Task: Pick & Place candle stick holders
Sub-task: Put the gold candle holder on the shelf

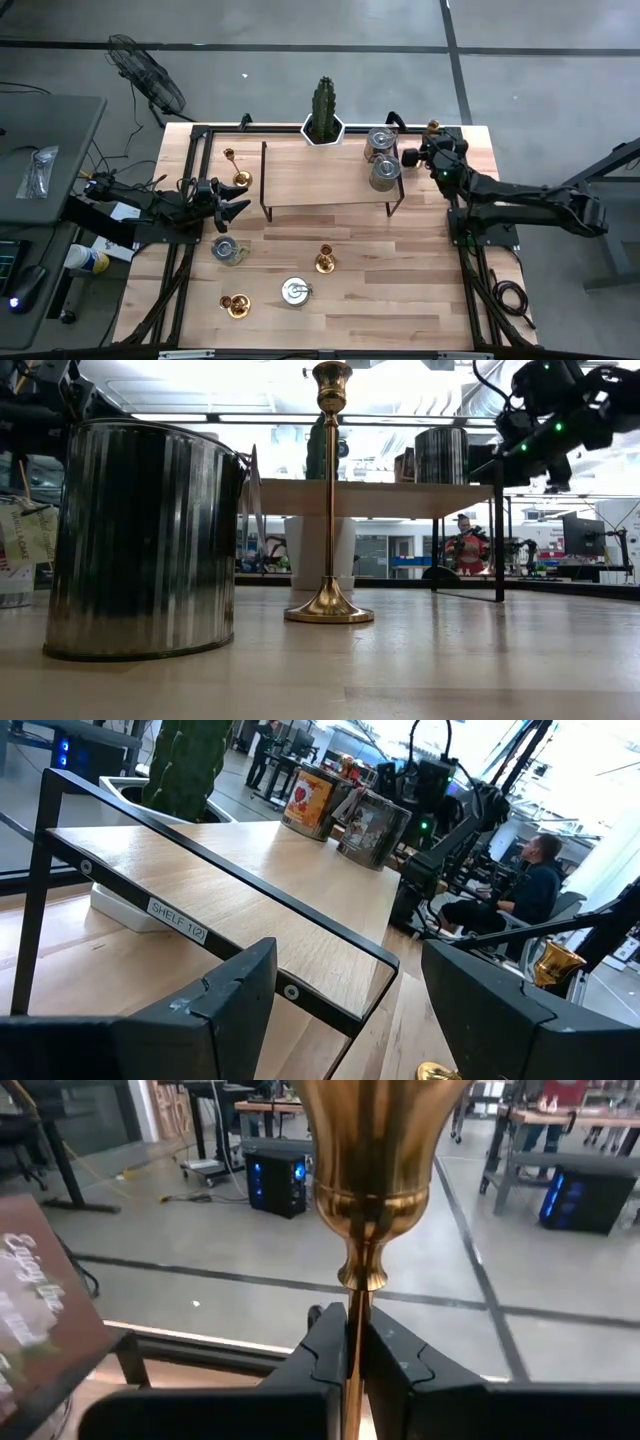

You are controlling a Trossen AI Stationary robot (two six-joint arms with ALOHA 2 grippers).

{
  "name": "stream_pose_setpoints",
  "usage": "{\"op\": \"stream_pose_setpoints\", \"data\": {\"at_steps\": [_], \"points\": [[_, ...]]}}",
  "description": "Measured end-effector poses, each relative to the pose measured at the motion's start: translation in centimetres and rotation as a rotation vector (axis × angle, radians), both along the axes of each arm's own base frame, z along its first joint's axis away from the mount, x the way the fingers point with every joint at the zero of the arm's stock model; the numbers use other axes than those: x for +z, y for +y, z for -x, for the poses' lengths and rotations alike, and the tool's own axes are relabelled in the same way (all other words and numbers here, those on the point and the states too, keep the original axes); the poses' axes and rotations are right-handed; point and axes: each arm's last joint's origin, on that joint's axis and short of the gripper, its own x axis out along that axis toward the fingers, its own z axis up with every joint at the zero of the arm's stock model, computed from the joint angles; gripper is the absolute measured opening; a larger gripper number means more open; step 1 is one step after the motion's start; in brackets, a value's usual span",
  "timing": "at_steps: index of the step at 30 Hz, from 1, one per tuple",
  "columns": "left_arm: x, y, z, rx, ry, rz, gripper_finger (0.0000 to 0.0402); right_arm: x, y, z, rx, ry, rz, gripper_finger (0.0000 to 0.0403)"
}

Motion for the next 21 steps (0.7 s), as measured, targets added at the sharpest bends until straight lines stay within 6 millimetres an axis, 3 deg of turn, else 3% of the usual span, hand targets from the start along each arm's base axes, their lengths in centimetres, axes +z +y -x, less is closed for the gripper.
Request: {"op": "stream_pose_setpoints", "data": {"at_steps": [13,21], "points": [[0.0,0.0,0.0,0.0,0.0,0.0,0.0245,5.9,0.5,1.0,0.006,0.04,-0.009,0.0007],[0.0,0.0,0.0,0.0,0.0,0.0,0.0245,11.9,1.5,2.9,0.079,0.142,-0.003,0.0007]]}}
